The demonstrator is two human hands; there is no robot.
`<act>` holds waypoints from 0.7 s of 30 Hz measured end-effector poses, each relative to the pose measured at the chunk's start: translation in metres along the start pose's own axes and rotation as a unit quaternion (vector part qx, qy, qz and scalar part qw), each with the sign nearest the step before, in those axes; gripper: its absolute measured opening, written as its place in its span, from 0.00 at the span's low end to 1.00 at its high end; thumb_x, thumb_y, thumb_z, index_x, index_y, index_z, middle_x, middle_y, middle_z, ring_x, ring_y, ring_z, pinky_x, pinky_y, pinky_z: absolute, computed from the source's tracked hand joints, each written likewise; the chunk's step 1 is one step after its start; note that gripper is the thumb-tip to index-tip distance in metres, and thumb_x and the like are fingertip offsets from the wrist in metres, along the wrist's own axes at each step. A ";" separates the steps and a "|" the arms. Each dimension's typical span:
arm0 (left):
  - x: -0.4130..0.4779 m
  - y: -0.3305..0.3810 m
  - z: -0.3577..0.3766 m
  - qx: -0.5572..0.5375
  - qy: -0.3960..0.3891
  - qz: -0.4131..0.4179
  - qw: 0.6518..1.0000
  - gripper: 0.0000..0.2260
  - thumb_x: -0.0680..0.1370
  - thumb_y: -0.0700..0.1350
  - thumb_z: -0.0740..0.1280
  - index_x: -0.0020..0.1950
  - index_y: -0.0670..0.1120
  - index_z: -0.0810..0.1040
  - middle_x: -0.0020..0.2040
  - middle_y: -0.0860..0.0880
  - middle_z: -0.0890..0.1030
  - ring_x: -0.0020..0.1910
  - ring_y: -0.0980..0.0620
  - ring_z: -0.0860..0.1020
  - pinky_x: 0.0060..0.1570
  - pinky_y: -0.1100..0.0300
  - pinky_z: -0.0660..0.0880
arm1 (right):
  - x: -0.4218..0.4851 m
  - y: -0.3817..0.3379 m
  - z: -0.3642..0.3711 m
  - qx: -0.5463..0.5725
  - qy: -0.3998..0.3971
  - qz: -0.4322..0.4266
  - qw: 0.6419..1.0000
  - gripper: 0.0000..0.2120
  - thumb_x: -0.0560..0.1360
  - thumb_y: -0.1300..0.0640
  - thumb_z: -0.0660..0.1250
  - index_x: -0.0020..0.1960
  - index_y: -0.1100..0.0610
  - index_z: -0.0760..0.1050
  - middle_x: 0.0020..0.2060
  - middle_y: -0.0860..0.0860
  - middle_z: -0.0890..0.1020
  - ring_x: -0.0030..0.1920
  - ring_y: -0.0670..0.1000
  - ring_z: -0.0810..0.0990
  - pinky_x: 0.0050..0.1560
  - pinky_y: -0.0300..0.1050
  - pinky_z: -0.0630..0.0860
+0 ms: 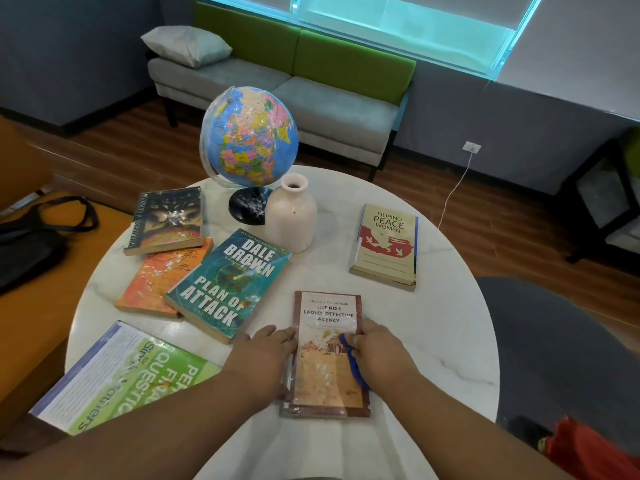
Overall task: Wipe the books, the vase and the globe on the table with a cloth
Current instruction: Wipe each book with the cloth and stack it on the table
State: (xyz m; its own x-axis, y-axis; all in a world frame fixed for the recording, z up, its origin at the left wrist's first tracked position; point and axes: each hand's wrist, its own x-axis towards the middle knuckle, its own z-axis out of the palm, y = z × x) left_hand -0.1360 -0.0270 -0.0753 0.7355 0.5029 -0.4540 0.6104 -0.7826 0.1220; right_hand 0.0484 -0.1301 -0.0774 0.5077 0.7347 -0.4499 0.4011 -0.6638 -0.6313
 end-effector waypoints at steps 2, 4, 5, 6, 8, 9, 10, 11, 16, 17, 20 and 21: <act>0.000 0.000 0.000 0.007 0.002 0.001 1.000 0.43 0.72 0.60 0.71 0.79 0.55 0.50 0.79 0.58 0.50 0.78 0.51 0.51 0.71 0.46 0.58 | -0.003 0.004 0.001 -0.077 -0.041 -0.008 0.996 0.05 0.79 0.60 0.62 0.44 0.56 0.72 0.41 0.56 0.82 0.33 0.49 0.75 0.29 0.40 0.70; 0.001 0.000 0.000 0.007 0.004 0.001 1.000 0.42 0.72 0.60 0.70 0.79 0.55 0.50 0.79 0.58 0.50 0.78 0.51 0.51 0.71 0.46 0.58 | -0.005 0.007 -0.002 -0.069 -0.032 -0.026 0.997 0.07 0.78 0.63 0.63 0.43 0.55 0.74 0.37 0.57 0.83 0.30 0.50 0.74 0.27 0.41 0.68; 0.001 -0.001 -0.001 0.005 0.007 0.002 1.000 0.42 0.71 0.60 0.71 0.79 0.56 0.51 0.79 0.58 0.51 0.77 0.51 0.52 0.71 0.47 0.58 | 0.001 0.009 -0.005 -0.051 -0.027 -0.029 0.998 0.09 0.77 0.64 0.63 0.42 0.52 0.75 0.37 0.57 0.83 0.30 0.51 0.75 0.29 0.43 0.70; 0.002 -0.001 0.000 0.004 0.010 0.002 1.000 0.42 0.71 0.60 0.71 0.78 0.56 0.52 0.78 0.59 0.52 0.77 0.51 0.52 0.71 0.47 0.59 | 0.009 0.010 -0.006 -0.059 -0.011 -0.031 0.998 0.10 0.76 0.62 0.63 0.42 0.49 0.76 0.40 0.58 0.84 0.33 0.52 0.77 0.33 0.45 0.72; 0.003 -0.001 -0.001 0.007 0.012 0.003 1.000 0.41 0.70 0.60 0.71 0.78 0.56 0.54 0.78 0.59 0.53 0.77 0.52 0.53 0.71 0.47 0.59 | 0.015 0.002 -0.006 -0.075 -0.003 -0.031 0.997 0.10 0.76 0.60 0.62 0.47 0.47 0.78 0.50 0.58 0.81 0.40 0.54 0.77 0.41 0.48 0.72; 0.003 -0.001 -0.001 0.008 0.012 0.003 1.000 0.41 0.71 0.60 0.71 0.78 0.56 0.54 0.78 0.59 0.54 0.77 0.52 0.53 0.71 0.46 0.59 | 0.014 0.001 -0.002 -0.170 -0.012 -0.063 0.983 0.10 0.77 0.60 0.61 0.53 0.50 0.79 0.54 0.56 0.78 0.45 0.55 0.75 0.44 0.48 0.70; 0.004 -0.001 -0.002 0.010 0.013 0.005 1.000 0.41 0.71 0.60 0.71 0.78 0.56 0.55 0.78 0.59 0.54 0.77 0.51 0.53 0.71 0.46 0.59 | 0.013 0.003 0.000 -0.262 -0.023 -0.102 0.959 0.12 0.78 0.60 0.60 0.58 0.53 0.78 0.55 0.55 0.75 0.49 0.55 0.75 0.46 0.48 0.69; 0.004 -0.001 -0.001 0.010 0.013 0.006 1.000 0.40 0.71 0.59 0.71 0.78 0.56 0.55 0.78 0.58 0.54 0.77 0.51 0.54 0.71 0.46 0.59 | 0.010 0.006 0.001 -0.306 -0.039 -0.127 0.943 0.12 0.79 0.60 0.60 0.60 0.54 0.77 0.56 0.54 0.74 0.52 0.55 0.74 0.48 0.47 0.70; 0.006 -0.004 -0.003 0.012 0.017 0.018 1.000 0.38 0.72 0.58 0.71 0.77 0.55 0.57 0.77 0.58 0.57 0.76 0.51 0.56 0.71 0.45 0.59 | 0.020 0.015 -0.001 -0.276 -0.007 -0.132 0.952 0.09 0.77 0.59 0.62 0.41 0.49 0.75 0.46 0.62 0.82 0.38 0.57 0.77 0.34 0.51 0.74; 0.006 -0.004 -0.003 0.013 0.020 0.020 1.000 0.37 0.72 0.57 0.71 0.77 0.55 0.57 0.77 0.57 0.57 0.76 0.51 0.56 0.71 0.46 0.59 | 0.018 0.009 -0.001 -0.277 -0.009 -0.115 0.954 0.06 0.78 0.58 0.62 0.43 0.50 0.74 0.46 0.61 0.81 0.39 0.57 0.77 0.36 0.50 0.74; 0.007 -0.004 -0.001 0.017 0.028 0.024 0.999 0.36 0.72 0.57 0.70 0.77 0.54 0.58 0.76 0.57 0.60 0.75 0.51 0.58 0.69 0.46 0.61 | 0.008 -0.007 0.006 -0.287 -0.002 -0.119 0.950 0.09 0.79 0.60 0.60 0.58 0.55 0.75 0.54 0.53 0.74 0.52 0.55 0.75 0.46 0.43 0.69; 0.007 -0.004 0.000 0.018 0.029 0.025 0.999 0.36 0.72 0.58 0.70 0.76 0.54 0.59 0.76 0.57 0.61 0.74 0.51 0.59 0.68 0.46 0.62 | 0.004 -0.004 0.010 -0.287 -0.018 -0.136 0.948 0.10 0.80 0.60 0.59 0.58 0.56 0.75 0.54 0.52 0.73 0.51 0.54 0.75 0.46 0.42 0.69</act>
State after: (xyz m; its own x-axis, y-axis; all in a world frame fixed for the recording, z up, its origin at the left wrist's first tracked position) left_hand -0.1333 -0.0206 -0.0786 0.7811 0.4827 -0.3960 0.5624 -0.8195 0.1104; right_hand 0.0413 -0.1230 -0.0824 0.3041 0.8873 -0.3467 0.8674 -0.4083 -0.2843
